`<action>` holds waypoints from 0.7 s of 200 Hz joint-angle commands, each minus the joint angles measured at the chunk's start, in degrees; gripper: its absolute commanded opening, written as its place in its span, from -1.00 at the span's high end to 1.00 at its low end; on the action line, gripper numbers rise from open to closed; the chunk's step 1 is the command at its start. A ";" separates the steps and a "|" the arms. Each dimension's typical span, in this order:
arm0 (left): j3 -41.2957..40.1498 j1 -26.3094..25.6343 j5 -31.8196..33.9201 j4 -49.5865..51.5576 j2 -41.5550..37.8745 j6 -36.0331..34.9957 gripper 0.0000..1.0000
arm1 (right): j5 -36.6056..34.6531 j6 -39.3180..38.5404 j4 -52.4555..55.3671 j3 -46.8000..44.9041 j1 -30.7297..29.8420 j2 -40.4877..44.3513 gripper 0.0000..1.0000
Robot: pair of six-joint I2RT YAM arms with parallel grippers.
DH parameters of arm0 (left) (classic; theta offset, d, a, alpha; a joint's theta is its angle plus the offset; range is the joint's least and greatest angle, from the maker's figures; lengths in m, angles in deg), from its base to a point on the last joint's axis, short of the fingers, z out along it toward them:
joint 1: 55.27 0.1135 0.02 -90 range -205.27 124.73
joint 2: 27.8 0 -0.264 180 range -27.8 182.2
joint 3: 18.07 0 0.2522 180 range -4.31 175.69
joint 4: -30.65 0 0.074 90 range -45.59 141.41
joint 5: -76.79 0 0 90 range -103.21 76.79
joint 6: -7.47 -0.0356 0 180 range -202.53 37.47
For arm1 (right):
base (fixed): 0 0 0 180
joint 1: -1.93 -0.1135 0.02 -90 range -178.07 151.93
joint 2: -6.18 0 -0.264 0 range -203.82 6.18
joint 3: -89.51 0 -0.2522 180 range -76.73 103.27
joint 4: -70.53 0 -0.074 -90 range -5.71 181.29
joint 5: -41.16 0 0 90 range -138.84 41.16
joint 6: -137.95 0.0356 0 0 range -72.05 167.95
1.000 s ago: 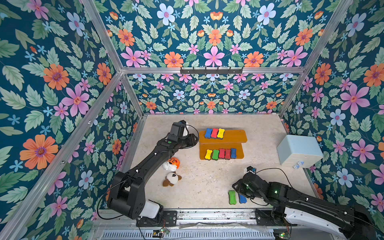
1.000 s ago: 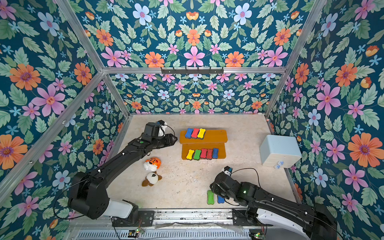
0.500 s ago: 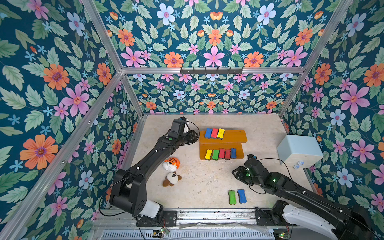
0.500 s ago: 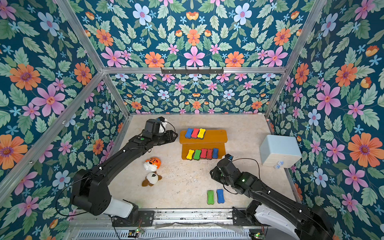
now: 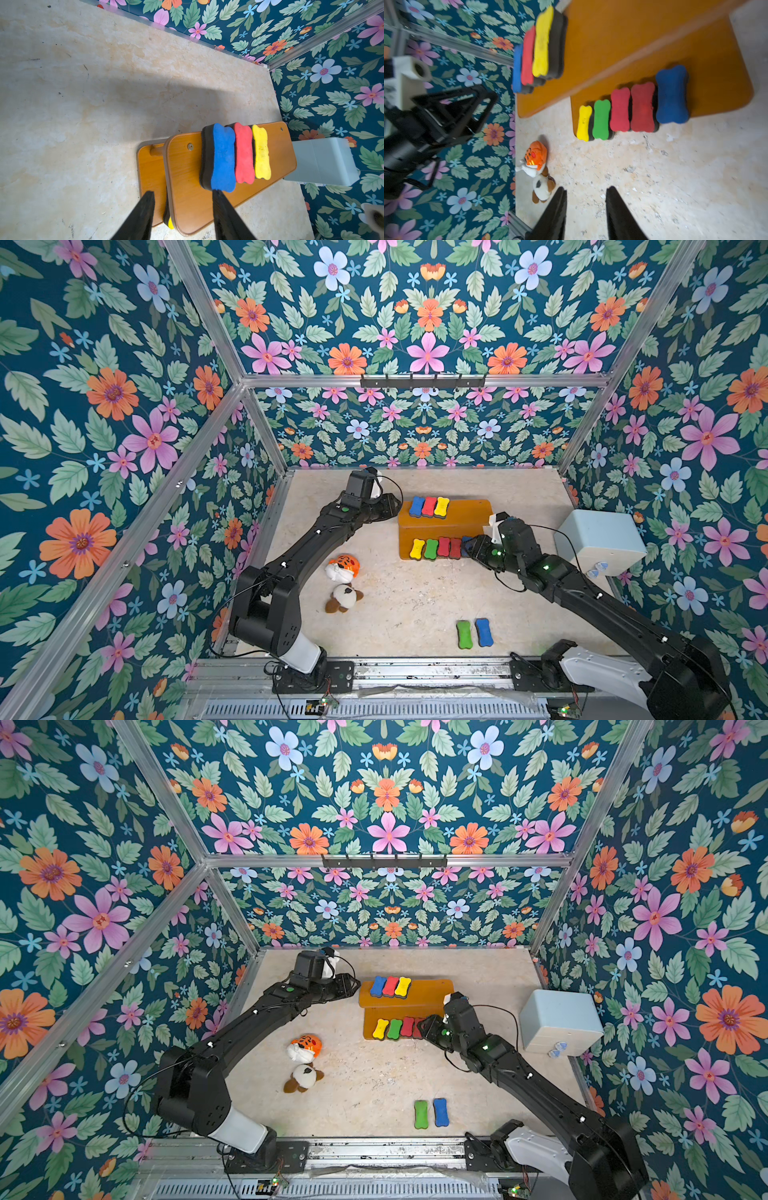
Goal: Remove the whiteboard erasers from the shelf
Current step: Pick up the whiteboard eraser from the shelf.
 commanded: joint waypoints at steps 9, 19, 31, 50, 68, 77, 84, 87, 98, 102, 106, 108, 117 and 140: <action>0.69 0.03 -1.05 0.19 0.58 -0.16 -0.01 | 4.54 -2.94 -6.23 4.91 3.23 -3.11 0.26; 0.87 0.11 -1.15 0.32 0.64 -0.34 -0.01 | 5.09 -3.85 -7.00 6.76 4.12 -4.66 0.26; 1.03 0.12 -0.92 0.43 0.84 -0.63 -0.01 | 5.91 -4.79 -7.20 9.17 5.04 -7.36 0.26; 1.13 0.21 -1.15 0.62 1.25 -0.95 -0.01 | 7.80 -5.78 -6.87 13.41 5.80 -12.28 0.24; 1.05 0.29 -1.35 0.72 1.54 -1.35 -0.01 | 7.80 -6.25 -6.42 16.32 5.88 -16.13 0.20; 0.96 0.27 -1.34 0.75 1.59 -1.40 -0.01 | 7.80 -6.51 -5.87 17.66 5.88 -17.91 0.17; 0.87 0.23 -1.38 0.70 1.69 -1.48 -0.01 | 7.89 -6.85 -5.41 18.56 5.88 -19.35 0.17; 0.87 0.35 -1.42 0.74 1.69 -1.50 -0.01 | 7.89 -7.04 -5.11 18.94 5.93 -19.83 0.16; 0.70 0.38 -1.50 0.72 1.80 -1.61 -0.01 | 7.74 -7.39 -4.31 20.31 5.87 -21.72 0.16; 0.65 0.46 -1.44 0.78 1.74 -1.58 -0.01 | 7.71 -7.55 -4.15 20.68 5.86 -22.26 0.16; 0.50 0.48 -1.55 0.70 1.77 -1.63 -0.01 | 7.63 -7.64 -4.08 20.93 5.92 -22.74 0.16; 0.47 0.45 -1.52 0.74 1.75 -1.58 -0.01 | 7.50 -7.75 -4.00 21.13 5.95 -22.93 0.16; 0.27 0.51 -1.57 0.55 1.65 -1.57 -0.01 | 7.11 -8.01 -3.58 21.76 5.87 -23.90 0.16; -0.21 0.64 -1.93 0.26 1.59 -1.67 -0.01 | 7.83 -7.78 -3.97 22.49 5.94 -25.80 0.16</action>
